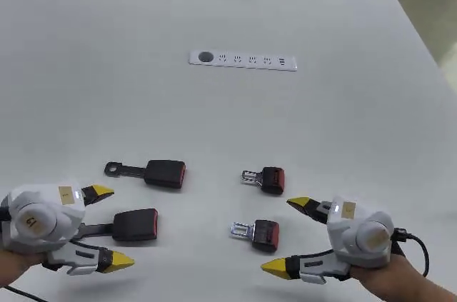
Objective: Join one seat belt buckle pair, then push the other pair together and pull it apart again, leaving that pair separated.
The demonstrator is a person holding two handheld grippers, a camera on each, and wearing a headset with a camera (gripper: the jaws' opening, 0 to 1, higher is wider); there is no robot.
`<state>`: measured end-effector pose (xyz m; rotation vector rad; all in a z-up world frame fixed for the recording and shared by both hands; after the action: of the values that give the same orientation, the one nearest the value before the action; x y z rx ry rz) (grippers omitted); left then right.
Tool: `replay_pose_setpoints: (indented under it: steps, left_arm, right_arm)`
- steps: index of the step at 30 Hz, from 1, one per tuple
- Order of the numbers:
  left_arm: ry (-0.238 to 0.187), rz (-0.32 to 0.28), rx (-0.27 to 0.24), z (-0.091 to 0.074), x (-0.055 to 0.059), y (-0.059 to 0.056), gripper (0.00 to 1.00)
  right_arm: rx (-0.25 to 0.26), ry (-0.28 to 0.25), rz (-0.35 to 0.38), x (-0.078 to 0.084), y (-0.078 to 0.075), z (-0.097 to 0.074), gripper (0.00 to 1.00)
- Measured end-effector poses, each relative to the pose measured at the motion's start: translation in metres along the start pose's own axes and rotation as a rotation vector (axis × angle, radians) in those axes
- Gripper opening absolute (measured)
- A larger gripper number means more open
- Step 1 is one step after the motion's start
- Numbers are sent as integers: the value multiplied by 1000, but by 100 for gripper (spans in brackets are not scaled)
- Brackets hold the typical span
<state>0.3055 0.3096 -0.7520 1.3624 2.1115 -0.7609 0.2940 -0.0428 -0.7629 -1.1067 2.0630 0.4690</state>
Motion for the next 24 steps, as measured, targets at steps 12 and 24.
replay_pose_setpoints:
  steps: [12,24]
  left_arm:
    - [42,13,45,13,5,13,73]
    - [106,57,83,22,12,16,58]
  right_arm:
    - [-66,48,-24,8,-3,20,74]
    - [-107,79,-38,11,-4,22,61]
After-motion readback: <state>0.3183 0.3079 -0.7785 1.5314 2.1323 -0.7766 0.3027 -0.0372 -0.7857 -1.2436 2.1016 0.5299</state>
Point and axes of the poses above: the centre of the closed fingertips' face, and the gripper's own axes: z roughly forward along the fingers, y roughly to its left, x roughly out of its underside, the point moved 9 cm from there along -z, roughly backward along the fingers, and after that the axes turned 10 degrees about x, right-handed, at the moved point
